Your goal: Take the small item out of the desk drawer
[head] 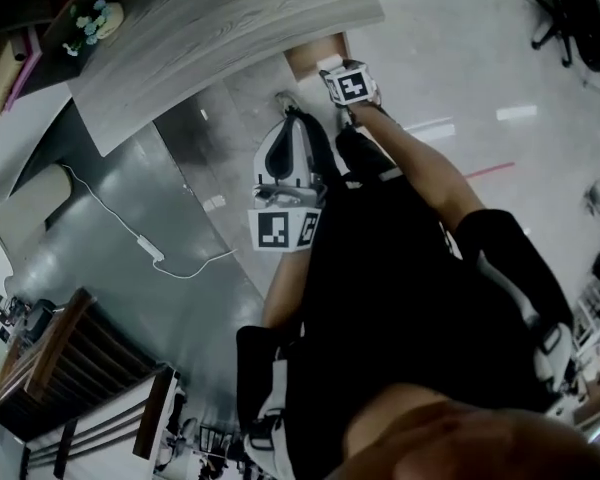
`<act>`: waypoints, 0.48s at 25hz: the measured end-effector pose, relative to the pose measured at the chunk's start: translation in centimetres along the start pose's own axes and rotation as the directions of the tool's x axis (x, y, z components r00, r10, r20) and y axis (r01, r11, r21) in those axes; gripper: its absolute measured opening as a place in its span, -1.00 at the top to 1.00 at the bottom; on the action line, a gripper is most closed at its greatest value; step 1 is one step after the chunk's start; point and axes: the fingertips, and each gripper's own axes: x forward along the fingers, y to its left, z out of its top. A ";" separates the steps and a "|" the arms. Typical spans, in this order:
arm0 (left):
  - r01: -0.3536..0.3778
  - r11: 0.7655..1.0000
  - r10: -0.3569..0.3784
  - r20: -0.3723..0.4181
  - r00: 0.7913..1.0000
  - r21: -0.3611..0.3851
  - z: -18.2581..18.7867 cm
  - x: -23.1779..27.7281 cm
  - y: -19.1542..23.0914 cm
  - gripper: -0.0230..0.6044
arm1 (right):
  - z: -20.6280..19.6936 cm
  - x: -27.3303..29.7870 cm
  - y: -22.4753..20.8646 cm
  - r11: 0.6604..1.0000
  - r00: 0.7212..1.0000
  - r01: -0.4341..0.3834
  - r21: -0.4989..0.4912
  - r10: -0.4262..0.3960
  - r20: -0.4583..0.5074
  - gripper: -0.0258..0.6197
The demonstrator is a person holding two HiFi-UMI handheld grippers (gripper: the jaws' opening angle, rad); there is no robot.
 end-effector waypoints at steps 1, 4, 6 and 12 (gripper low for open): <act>-0.005 1.000 0.005 0.005 1.000 0.007 0.2 -0.4 -0.6 0.94 | 0.2 -1.0 0.1 1.000 1.000 -0.004 -0.009 0.004 0.016 0.13; -0.030 0.999 0.029 0.037 0.999 0.019 1.0 -1.5 -2.2 0.94 | 0.8 -3.8 0.8 0.999 0.997 -0.034 -0.028 0.036 0.064 0.13; -0.049 0.999 0.048 0.061 0.997 0.023 1.6 -2.2 -3.1 0.94 | 1.1 -5.5 0.7 0.998 0.996 -0.036 -0.043 0.039 0.082 0.13; -0.090 0.995 0.085 0.094 0.992 0.051 2.9 -4.0 -4.4 0.94 | 3.5 -10.1 -0.7 0.992 0.975 0.039 -0.116 -0.012 0.224 0.13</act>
